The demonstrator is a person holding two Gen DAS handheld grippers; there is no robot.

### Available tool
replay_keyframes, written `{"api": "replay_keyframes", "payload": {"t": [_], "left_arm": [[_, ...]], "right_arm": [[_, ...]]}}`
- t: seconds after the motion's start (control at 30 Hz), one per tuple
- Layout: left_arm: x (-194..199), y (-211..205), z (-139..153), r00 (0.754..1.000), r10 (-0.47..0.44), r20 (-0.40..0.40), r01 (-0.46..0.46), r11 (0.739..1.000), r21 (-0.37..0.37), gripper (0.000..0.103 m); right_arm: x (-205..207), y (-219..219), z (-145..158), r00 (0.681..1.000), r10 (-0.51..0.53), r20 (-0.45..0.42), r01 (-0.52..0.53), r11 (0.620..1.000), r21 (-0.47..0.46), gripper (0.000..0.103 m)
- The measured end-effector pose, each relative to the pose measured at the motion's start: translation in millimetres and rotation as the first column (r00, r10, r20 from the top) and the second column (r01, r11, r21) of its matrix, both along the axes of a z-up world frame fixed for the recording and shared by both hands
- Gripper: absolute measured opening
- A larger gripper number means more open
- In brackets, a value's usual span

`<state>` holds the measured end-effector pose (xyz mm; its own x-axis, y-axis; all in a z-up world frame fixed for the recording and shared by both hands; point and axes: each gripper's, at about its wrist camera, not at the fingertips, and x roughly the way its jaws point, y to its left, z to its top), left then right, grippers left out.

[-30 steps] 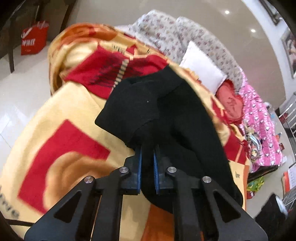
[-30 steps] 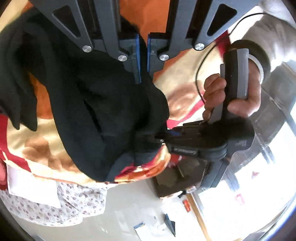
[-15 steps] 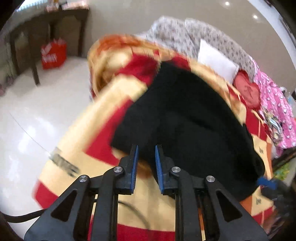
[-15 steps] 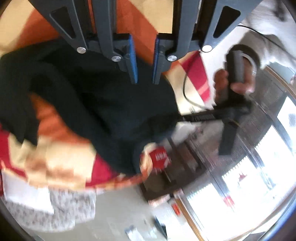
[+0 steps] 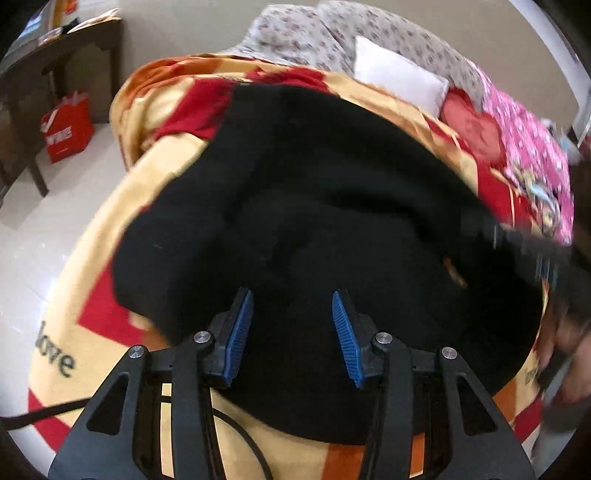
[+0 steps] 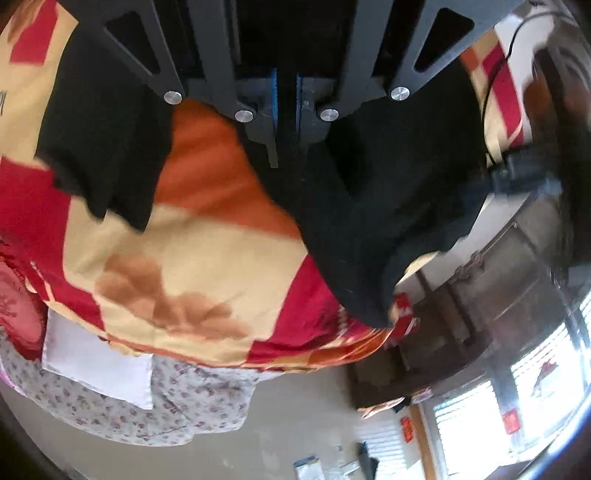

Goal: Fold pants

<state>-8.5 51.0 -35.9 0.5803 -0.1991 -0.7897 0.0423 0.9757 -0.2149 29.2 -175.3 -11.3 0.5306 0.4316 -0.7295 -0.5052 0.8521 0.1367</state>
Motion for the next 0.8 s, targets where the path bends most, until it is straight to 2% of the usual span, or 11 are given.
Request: {"api": "replay_keyframes", "payload": {"t": [0.07,0.2,0.27,0.33,0.47,0.57,0.63,0.67,0.7,0.73,0.8], "left_arm": [[-1.4,-2.9,-3.6,1.000,-0.008,0.002,0.008,1.000,0.015,0.043],[2.1,-1.8,-6.3,1.000,-0.004,-0.013,0.004,1.000,-0.024,0.043],[3.4,-2.7,-6.9,1.000,-0.002,-0.009,0.002,1.000,-0.022,0.043],[3.5,-5.2,-7.6,1.000,0.000,-0.002,0.000,1.000,-0.009,0.044],[3.5,-10.1,-7.4,1.000,0.000,0.000,-0.001,1.000,0.016,0.044],[5.6,-6.2,-8.0,1.000,0.002,-0.002,-0.002,1.000,0.008,0.044],[6.1,-6.4,-7.4,1.000,0.000,-0.004,0.000,1.000,0.016,0.044],[6.3,-6.6,-6.8,1.000,0.001,-0.006,-0.001,1.000,0.019,0.044],[6.7,-6.3,-6.2,1.000,0.001,-0.006,-0.001,1.000,0.019,0.044],[6.7,-5.4,-4.9,1.000,0.003,-0.005,-0.003,1.000,0.014,0.044],[5.3,-2.3,-0.6,1.000,0.018,0.002,-0.018,1.000,-0.003,0.044]], "right_arm": [[17.2,7.8,18.3,0.998,-0.006,0.070,0.011,0.998,-0.069,0.005],[53.6,28.0,54.4,0.980,0.002,0.197,0.031,0.985,-0.168,0.005],[77.1,48.1,61.2,0.975,0.019,0.222,0.024,0.981,-0.190,0.005],[101.3,72.6,54.6,0.972,0.029,0.232,0.025,0.974,-0.224,0.005],[131.4,101.7,12.7,0.990,0.037,0.138,-0.003,0.972,-0.235,0.005],[124.0,94.1,4.9,0.997,0.051,0.065,-0.039,0.986,-0.164,0.007],[104.0,70.2,24.9,0.996,0.049,0.076,-0.042,0.996,-0.082,0.015],[95.2,57.2,34.5,0.996,0.044,0.082,-0.039,0.997,-0.059,0.031],[81.9,37.4,46.8,0.995,0.030,0.097,-0.026,0.999,-0.043,0.056],[68.0,17.0,56.2,0.994,0.010,0.113,-0.005,0.999,-0.044,0.065],[50.3,-23.5,63.6,0.993,-0.059,0.106,0.067,0.995,-0.075,0.070]]}}
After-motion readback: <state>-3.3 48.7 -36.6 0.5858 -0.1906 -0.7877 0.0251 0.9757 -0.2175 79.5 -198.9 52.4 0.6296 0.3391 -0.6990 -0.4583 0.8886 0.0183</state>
